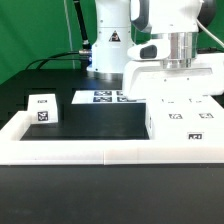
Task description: Assemble cabinet
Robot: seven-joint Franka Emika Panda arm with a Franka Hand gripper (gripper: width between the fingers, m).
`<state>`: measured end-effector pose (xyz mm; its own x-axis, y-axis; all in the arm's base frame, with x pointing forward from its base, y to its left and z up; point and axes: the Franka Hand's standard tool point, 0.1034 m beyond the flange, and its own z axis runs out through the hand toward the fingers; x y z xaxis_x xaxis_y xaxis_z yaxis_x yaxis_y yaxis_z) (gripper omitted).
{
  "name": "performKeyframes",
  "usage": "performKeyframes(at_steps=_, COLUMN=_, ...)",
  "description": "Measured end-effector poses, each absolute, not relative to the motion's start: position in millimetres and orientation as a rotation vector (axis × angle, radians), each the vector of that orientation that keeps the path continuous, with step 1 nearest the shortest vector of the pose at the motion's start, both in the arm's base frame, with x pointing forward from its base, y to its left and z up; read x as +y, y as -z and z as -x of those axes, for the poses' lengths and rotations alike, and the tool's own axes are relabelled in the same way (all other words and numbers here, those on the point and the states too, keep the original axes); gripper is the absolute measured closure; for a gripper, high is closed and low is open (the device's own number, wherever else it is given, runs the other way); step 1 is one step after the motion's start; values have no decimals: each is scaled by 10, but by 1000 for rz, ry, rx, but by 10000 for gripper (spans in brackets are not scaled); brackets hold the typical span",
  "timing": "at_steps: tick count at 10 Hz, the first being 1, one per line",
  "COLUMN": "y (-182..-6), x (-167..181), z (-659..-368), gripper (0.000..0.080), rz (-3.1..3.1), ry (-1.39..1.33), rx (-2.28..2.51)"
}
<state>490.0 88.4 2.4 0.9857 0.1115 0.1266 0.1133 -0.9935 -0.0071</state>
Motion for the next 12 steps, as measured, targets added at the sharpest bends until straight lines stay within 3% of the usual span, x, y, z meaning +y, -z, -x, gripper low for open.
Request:
performKeyframes(at_steps=4, y=-27, x=884, z=-4901, gripper=797, rz=3116, ry=197, rx=-193)
performKeyframes(at_steps=7, y=-355, x=873, z=-4984, gripper=797, rz=3122, ry=174, rx=-245)
performKeyframes(at_steps=12, y=-757, x=833, z=-5104, gripper=797, rz=3128, ry=149, rx=-307)
